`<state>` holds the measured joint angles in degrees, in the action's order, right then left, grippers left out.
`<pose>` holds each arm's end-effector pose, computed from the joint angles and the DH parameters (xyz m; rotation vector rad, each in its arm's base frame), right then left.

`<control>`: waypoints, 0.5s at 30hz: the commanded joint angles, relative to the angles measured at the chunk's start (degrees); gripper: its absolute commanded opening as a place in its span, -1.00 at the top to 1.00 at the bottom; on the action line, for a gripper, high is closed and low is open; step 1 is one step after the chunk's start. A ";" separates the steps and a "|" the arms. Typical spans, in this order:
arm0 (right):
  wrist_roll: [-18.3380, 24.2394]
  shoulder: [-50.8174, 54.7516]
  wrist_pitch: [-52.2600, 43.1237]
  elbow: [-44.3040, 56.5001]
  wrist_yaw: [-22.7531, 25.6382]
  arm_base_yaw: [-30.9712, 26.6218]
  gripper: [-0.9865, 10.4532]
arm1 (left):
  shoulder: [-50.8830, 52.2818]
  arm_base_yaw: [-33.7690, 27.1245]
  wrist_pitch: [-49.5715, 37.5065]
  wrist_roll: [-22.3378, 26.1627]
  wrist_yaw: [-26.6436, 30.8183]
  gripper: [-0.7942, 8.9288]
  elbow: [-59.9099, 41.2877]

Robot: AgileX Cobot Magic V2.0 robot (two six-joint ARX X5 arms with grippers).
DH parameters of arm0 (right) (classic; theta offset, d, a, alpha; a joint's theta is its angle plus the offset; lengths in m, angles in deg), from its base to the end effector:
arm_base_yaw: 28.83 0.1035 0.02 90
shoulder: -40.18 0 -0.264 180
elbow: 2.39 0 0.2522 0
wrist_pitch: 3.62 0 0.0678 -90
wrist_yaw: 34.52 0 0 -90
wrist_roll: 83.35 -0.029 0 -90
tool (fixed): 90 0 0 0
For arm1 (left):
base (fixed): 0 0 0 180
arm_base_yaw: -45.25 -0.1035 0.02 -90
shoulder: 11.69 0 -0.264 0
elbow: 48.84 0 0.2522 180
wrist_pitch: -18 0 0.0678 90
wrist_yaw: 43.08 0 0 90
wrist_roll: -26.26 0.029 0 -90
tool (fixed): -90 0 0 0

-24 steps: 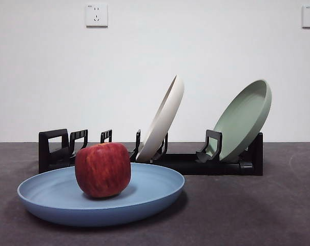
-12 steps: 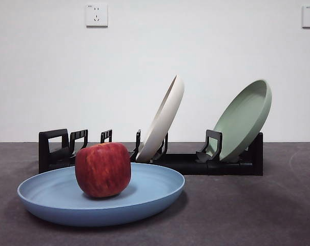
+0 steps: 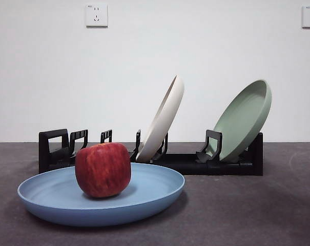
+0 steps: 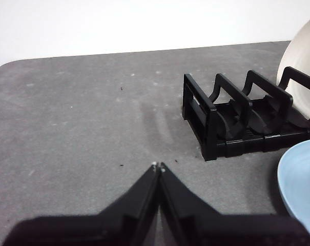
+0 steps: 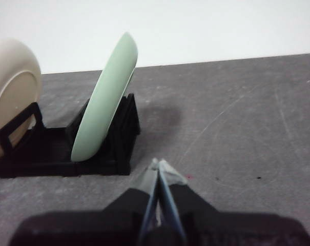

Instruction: Take the blue plate from the plate rack,put the plate on the table,take the apple from the table,put the apple in the plate

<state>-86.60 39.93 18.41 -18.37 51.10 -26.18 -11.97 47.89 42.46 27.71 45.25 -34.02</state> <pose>0.0947 0.0066 0.1624 0.0583 0.1135 0.1194 0.0953 -0.0052 0.1514 0.0267 0.1722 -0.0772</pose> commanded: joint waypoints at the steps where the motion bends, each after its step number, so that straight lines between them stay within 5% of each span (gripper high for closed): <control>1: -1.66 0.20 -0.37 1.55 -0.17 0.02 0.86 | 0.07 -0.13 0.07 -0.33 0.02 0.84 -0.72; 15: -5.27 0.13 2.03 1.88 0.42 0.13 0.86 | 0.07 -0.13 0.07 -0.33 0.04 0.84 -0.72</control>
<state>-91.12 39.95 20.12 -17.23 51.39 -26.18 -11.97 47.89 42.48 27.71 45.25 -34.02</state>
